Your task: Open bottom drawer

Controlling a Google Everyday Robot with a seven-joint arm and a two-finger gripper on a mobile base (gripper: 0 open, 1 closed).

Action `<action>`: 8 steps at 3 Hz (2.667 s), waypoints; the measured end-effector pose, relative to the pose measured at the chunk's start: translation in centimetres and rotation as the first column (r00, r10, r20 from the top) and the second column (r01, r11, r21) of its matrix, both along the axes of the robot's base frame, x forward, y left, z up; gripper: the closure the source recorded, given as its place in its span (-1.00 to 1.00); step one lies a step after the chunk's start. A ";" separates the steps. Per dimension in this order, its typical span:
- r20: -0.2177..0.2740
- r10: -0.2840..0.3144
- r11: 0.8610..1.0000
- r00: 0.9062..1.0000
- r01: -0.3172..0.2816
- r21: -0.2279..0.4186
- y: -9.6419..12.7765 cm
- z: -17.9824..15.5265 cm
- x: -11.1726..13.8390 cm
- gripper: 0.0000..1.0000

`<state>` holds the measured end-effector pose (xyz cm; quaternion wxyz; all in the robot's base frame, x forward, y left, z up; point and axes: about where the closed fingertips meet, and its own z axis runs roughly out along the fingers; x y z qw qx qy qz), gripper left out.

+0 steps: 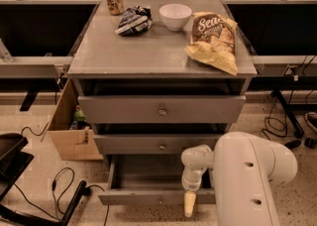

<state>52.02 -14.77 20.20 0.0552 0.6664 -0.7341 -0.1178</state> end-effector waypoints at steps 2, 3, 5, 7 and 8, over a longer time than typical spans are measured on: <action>-0.120 -0.062 0.998 0.991 0.064 0.013 0.0 -1.4 -5.5 -0.17; -0.120 -0.062 0.998 0.991 0.064 0.014 0.3 -1.4 -5.0 0.28; -0.120 -0.062 0.998 0.991 0.064 0.014 0.4 -1.4 -4.4 1.00; -0.143 -0.076 0.997 0.987 0.077 0.004 0.3 -0.7 -5.8 1.00; -0.143 -0.076 0.997 0.987 0.077 0.004 0.4 -0.8 -5.6 1.00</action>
Offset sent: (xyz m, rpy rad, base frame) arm -0.1838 0.0009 -0.0131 0.0133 0.3177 -0.1306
